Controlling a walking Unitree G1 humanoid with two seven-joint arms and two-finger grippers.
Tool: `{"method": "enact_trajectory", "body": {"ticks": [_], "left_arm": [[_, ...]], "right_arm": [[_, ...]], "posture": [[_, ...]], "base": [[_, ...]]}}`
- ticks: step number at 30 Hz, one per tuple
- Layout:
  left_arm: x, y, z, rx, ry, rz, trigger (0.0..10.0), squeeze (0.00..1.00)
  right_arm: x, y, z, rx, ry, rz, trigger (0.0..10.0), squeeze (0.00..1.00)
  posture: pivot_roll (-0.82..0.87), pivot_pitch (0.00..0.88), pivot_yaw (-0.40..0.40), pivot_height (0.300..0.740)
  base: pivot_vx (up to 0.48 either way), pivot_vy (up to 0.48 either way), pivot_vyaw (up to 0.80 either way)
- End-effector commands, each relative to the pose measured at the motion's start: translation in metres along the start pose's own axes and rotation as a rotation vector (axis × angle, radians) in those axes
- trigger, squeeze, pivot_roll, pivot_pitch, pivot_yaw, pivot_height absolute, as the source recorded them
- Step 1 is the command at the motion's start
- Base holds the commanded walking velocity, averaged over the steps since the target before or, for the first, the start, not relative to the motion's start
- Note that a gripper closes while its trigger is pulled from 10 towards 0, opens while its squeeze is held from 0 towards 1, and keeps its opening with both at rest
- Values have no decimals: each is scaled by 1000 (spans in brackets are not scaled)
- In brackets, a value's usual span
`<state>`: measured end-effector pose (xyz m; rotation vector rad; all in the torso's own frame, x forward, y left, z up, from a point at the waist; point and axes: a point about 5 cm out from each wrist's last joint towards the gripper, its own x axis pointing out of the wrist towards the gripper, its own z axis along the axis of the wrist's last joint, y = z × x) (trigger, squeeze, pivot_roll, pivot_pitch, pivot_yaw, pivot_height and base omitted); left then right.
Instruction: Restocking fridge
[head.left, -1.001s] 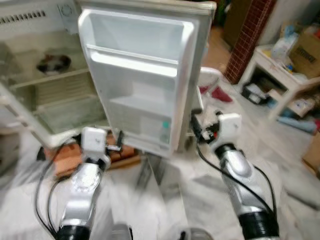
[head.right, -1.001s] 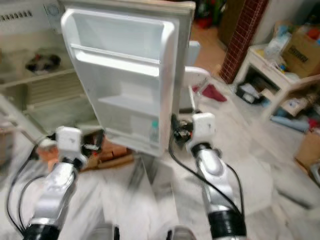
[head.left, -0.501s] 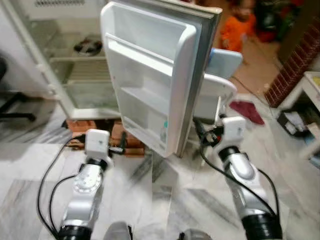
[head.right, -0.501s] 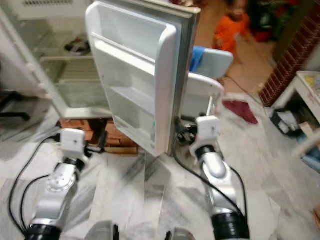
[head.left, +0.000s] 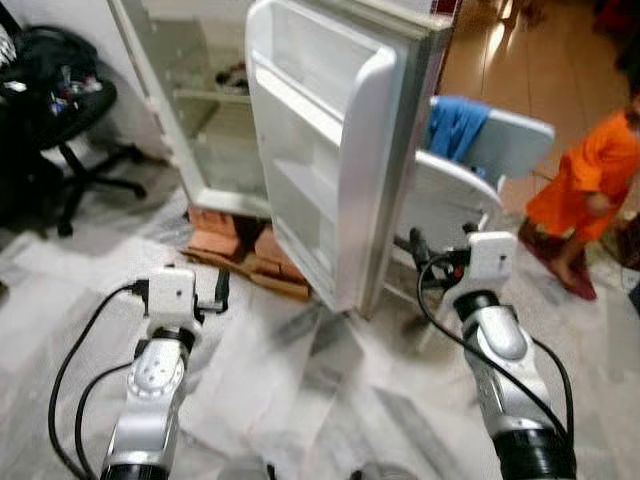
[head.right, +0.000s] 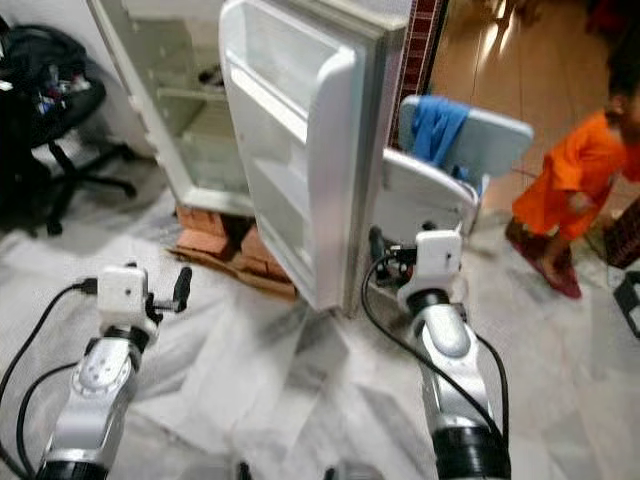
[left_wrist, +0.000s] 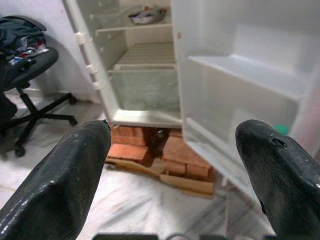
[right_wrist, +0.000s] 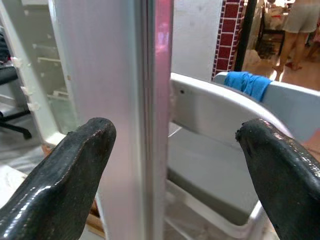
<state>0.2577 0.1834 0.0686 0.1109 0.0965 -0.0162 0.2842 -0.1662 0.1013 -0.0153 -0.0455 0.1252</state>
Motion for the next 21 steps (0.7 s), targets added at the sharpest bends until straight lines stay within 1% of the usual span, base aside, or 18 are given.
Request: {"method": "enact_trajectory", "body": {"ticks": [1,2,6,13,21], "left_arm": [[2,0,4,4,-18,-3,10000,0],[3,-1,5,-3,-23,-6,10000,0],[4,-3,6,-12,-29,-10,10000,0],[4,-4,6,-19,-31,-17,10000,0],[4,-5,5,-26,-28,-25,10000,0]], "right_arm": [[3,8,5,-16,-25,32,10000,0],[3,9,5,-14,-29,35,10000,0],[4,10,8,-11,-45,38,10000,0],[5,7,10,-11,-56,18,10000,0],[5,7,10,-9,-60,14,10000,0]], "posture": [[-55,31,-2,740],[-55,31,-2,740],[-55,31,-3,740],[-54,31,-7,740],[-49,29,-6,740]], "base": [[0,0,0],[251,0,0],[312,0,748],[343,0,0],[314,0,0]]}}
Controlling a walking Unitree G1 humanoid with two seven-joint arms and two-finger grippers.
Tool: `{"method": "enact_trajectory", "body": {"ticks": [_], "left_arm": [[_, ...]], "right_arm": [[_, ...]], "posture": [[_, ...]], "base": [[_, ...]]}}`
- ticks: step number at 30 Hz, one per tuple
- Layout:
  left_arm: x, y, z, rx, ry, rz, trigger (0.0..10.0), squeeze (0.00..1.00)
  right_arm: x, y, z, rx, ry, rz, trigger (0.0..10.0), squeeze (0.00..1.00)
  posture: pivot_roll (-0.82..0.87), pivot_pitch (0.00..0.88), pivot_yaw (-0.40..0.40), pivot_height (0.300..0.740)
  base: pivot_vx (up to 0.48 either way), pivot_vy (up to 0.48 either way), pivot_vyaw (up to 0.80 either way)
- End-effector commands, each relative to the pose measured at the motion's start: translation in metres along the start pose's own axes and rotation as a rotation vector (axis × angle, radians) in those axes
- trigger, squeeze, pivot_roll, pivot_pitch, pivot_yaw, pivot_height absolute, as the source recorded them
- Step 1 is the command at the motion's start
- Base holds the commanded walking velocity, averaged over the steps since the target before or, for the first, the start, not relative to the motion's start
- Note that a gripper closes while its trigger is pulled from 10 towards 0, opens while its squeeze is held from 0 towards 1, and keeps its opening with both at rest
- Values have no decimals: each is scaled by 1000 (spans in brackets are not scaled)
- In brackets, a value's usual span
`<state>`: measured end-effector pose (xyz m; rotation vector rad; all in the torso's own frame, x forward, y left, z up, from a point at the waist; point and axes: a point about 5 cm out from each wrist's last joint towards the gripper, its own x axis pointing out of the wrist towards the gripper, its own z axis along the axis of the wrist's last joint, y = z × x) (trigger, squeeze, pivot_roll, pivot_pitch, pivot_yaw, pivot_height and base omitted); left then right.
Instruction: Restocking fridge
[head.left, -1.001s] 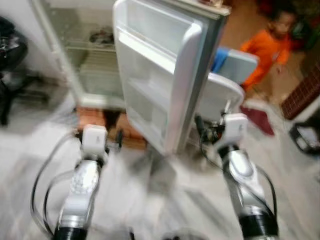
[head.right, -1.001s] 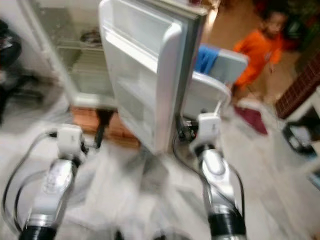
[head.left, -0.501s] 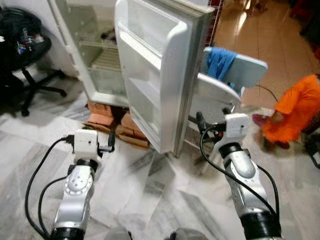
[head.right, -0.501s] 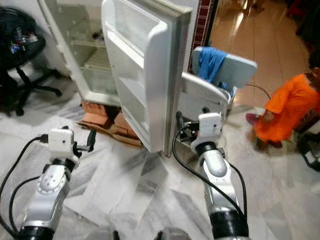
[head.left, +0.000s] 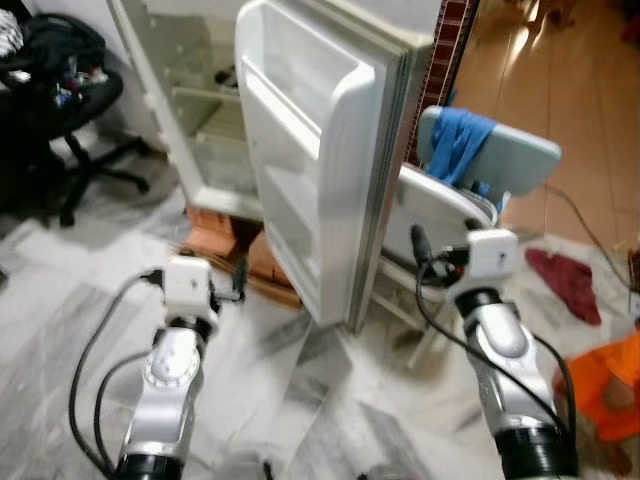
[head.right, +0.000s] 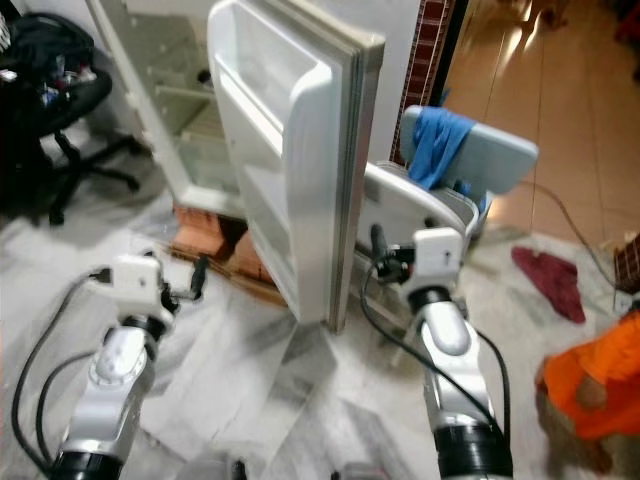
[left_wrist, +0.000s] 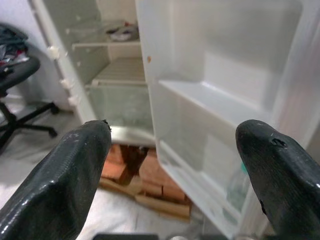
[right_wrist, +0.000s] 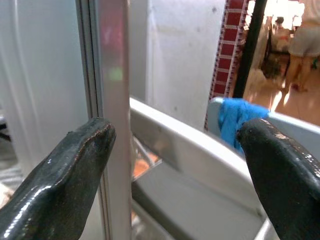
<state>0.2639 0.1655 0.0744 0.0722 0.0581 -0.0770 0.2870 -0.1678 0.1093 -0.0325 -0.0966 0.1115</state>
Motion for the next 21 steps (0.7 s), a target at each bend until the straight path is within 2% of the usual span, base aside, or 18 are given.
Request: {"method": "enact_trajectory", "body": {"ticks": [1,8,11,14,16,21], "left_arm": [[-3,12,-3,9,13,37,10000,0],[-2,12,-2,0,13,40,10000,0],[-2,12,-2,0,17,41,10000,0],[-1,13,-2,0,17,41,10000,0],[-1,12,-2,-4,18,36,10000,0],[-7,16,-9,-2,38,40,10000,0]], "right_arm": [[3,9,2,13,-10,28,10000,0],[3,12,-1,24,4,43,10000,0],[8,15,0,69,11,43,10000,0],[15,19,6,74,-10,59,10000,0],[27,23,13,89,-36,79,10000,0],[42,28,24,134,-65,111,10000,0]], "posture": [[-49,29,-6,740],[-45,30,-4,740],[-46,37,-4,740],[-43,38,-3,740],[-39,38,-2,740],[-29,41,-1,740]], "base": [[247,0,0],[0,0,0],[0,0,0],[0,0,0],[0,0,0],[0,0,0]]}}
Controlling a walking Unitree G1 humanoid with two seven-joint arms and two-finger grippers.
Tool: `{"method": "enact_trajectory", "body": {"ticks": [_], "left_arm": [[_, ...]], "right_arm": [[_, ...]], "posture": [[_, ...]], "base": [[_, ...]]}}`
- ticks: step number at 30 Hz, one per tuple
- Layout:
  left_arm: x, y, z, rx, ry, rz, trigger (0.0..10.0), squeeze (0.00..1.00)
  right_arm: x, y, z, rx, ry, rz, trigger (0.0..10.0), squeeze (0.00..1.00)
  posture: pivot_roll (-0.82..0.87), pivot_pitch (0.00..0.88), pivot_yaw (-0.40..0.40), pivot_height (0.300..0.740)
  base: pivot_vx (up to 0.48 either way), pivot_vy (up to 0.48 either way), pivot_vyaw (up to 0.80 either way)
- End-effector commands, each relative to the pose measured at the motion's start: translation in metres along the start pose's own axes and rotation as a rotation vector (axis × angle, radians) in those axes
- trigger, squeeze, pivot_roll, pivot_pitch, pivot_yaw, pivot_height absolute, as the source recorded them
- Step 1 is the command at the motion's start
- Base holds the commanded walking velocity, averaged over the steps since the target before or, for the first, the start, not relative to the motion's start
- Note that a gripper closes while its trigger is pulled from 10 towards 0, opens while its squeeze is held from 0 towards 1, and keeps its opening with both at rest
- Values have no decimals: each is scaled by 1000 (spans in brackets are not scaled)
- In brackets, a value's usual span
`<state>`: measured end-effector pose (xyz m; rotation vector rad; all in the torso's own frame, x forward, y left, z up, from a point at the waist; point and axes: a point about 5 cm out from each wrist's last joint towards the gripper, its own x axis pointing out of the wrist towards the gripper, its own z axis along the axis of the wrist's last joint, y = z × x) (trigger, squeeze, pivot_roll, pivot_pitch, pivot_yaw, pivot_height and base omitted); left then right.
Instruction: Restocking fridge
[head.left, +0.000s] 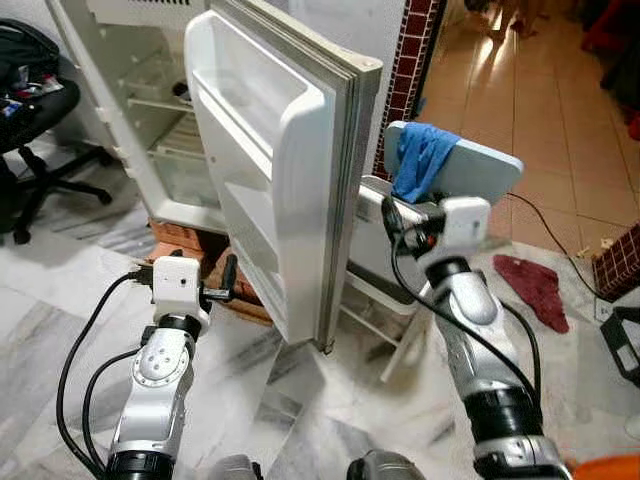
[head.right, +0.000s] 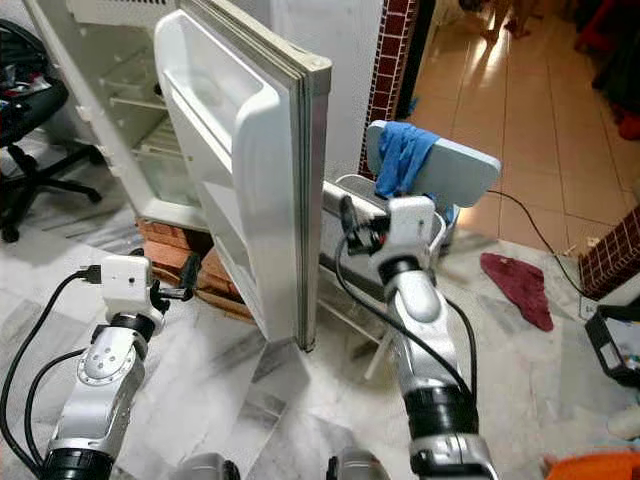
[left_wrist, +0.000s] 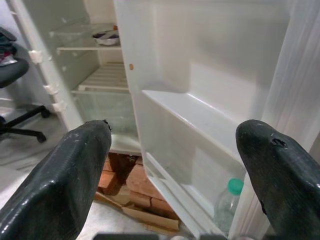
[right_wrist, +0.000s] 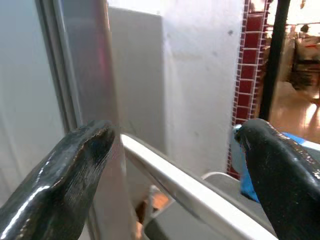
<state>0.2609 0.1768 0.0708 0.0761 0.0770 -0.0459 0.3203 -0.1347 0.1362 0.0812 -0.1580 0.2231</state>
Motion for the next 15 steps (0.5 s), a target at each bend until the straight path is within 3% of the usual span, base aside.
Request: {"method": "enact_trajectory", "body": {"ticks": [1,7,9,14,15], "left_arm": [[-4,7,-6,-1,24,14,10000,0],[-12,16,-17,-6,71,47,10000,0],[-12,18,-16,-8,67,53,10000,0],[-12,18,-14,-5,57,54,10000,0],[-12,17,-14,-4,55,54,10000,0]], "right_arm": [[6,0,1,28,-1,10,10000,0],[30,12,12,67,-27,36,10000,0],[48,31,20,122,-37,90,10000,0],[63,62,31,224,-49,179,10000,0],[63,74,33,265,-53,234,10000,0]], "posture": [[-27,41,-1,740],[-8,42,-7,740],[7,44,-18,740],[16,43,-25,740],[19,42,-28,740]], "base": [[0,0,0],[0,0,0],[0,0,0],[0,0,0],[0,0,0]]}}
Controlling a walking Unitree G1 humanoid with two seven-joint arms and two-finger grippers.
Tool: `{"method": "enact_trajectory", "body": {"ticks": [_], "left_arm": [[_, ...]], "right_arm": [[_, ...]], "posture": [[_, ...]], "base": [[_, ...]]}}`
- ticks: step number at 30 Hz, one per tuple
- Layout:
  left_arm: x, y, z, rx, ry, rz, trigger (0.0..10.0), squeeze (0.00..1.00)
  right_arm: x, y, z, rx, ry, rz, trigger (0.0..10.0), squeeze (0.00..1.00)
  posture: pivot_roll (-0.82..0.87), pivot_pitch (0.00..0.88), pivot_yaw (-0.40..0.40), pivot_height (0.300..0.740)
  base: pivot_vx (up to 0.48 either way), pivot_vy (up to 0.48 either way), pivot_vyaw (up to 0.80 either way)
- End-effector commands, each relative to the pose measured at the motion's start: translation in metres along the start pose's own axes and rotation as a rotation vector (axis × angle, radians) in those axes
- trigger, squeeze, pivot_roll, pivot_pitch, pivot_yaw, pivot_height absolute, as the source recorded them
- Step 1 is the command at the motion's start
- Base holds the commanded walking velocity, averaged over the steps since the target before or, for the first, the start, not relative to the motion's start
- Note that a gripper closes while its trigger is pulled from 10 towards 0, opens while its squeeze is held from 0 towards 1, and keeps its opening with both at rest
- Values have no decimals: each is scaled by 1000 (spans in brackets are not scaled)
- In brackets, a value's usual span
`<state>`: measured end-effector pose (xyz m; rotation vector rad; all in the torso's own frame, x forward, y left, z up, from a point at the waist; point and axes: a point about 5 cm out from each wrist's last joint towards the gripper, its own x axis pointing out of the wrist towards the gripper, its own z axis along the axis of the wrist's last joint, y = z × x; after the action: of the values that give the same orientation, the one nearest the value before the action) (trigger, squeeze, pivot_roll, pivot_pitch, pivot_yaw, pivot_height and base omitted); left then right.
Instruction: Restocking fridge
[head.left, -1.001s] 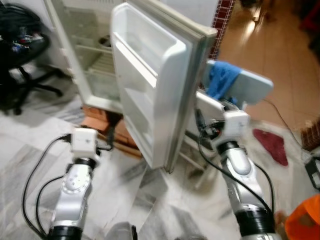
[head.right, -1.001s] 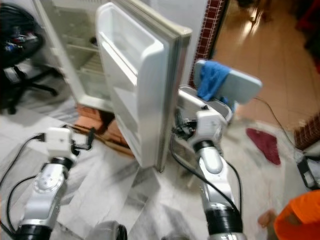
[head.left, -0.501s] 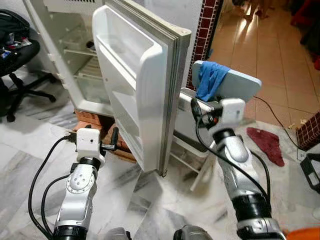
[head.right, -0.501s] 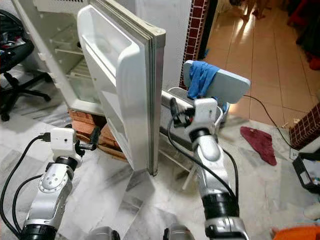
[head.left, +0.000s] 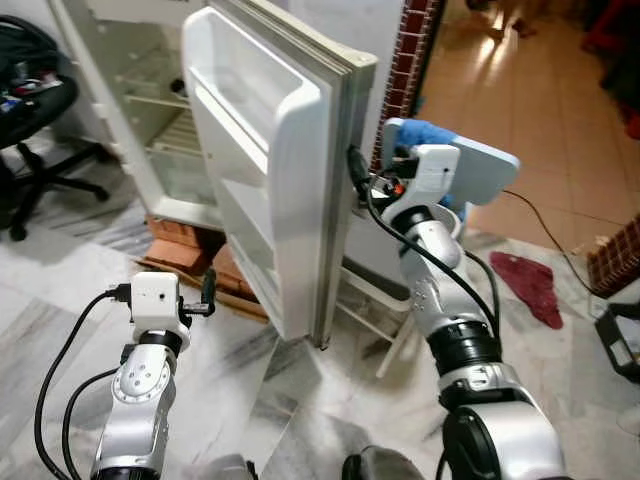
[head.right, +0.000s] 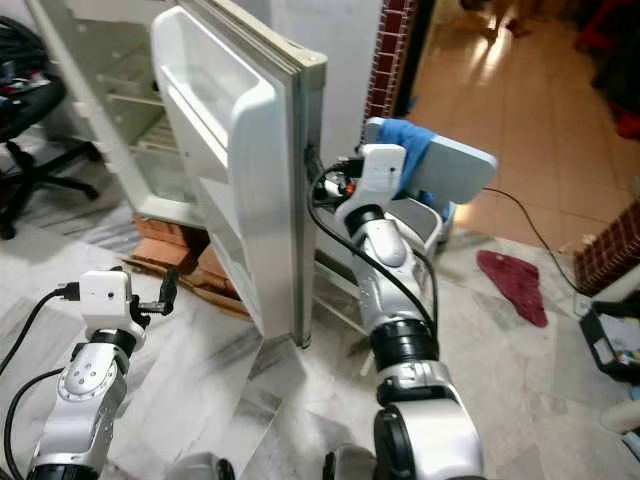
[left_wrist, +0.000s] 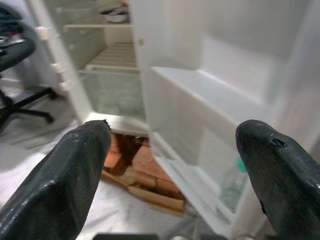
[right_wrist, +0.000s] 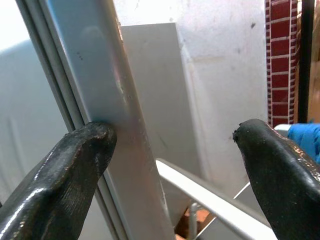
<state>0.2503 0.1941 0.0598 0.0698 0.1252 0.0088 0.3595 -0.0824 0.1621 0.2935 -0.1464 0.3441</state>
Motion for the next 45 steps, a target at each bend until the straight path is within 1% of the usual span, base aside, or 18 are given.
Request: {"method": "enact_trajectory", "body": {"ticks": [1,2,4,5,7,8,9,12,15,18,19,22,25,27,31,36,41,45], "left_arm": [[-2,1,-1,5,5,2,10000,0],[-2,1,-1,6,3,2,10000,0],[-2,1,-1,6,3,2,10000,0],[-2,1,0,7,0,2,10000,0],[-2,2,1,3,-5,-1,10000,0],[-2,2,1,3,-5,-1,10000,0],[-2,2,1,1,-6,-2,10000,0],[-1,2,1,-1,-5,-10,10000,0],[-1,1,1,0,-5,-16,10000,0],[4,-2,4,4,-13,-36,10000,0],[4,-2,4,4,-13,-36,10000,0],[7,-4,8,21,-22,-59,10000,0],[8,-4,11,28,-26,-65,10000,0],[10,-4,16,36,-40,-71,10000,0],[10,-4,15,36,-33,-61,10000,0],[13,-5,15,34,-32,-65,10000,0],[12,-2,9,48,-5,-28,10000,0],[24,-14,9,52,17,-144,10000,0]], "right_arm": [[14,33,11,44,-32,133,10000,0],[13,45,11,86,-31,197,10000,0],[13,45,11,86,-31,197,10000,0],[11,59,12,142,-35,285,10000,0],[-14,89,27,357,-50,612,10000,0],[-14,89,27,357,-50,612,10000,0],[-25,97,33,421,-55,726,10000,0],[-42,96,38,488,-31,840,10000,0],[-46,91,36,486,-15,846,10000,0],[-49,67,19,401,57,738,10000,0],[-49,67,19,401,57,738,10000,0],[-57,39,-1,255,137,588,10000,0],[-59,32,-3,219,150,535,10000,0],[-63,14,-7,131,173,397,10000,0],[-61,-4,-10,56,178,251,10000,0],[-50,-14,-13,-2,177,136,10000,0],[-37,-9,-16,-48,177,86,10000,0],[-41,-15,-20,-74,183,44,10000,0]], "posture": [[19,42,-28,740],[22,41,-29,740],[22,41,-29,740],[26,40,-31,740],[22,40,-28,740],[22,40,-28,740],[22,40,-28,740],[7,43,-18,740],[-2,45,-12,740],[-24,62,-1,740],[-24,62,-1,740],[-37,82,15,740],[-34,92,18,740],[-25,94,21,740],[-29,91,16,740],[-19,80,13,740],[0,67,-9,740],[-6,61,-17,740]], "base": [[0,0,0],[0,0,0],[0,0,0],[0,0,0],[0,0,0],[0,0,0],[0,0,0],[0,0,0],[0,0,0],[0,0,0],[0,0,0],[0,0,0],[0,0,0],[0,0,0],[0,0,0],[0,0,0],[0,0,0],[0,0,0]]}}
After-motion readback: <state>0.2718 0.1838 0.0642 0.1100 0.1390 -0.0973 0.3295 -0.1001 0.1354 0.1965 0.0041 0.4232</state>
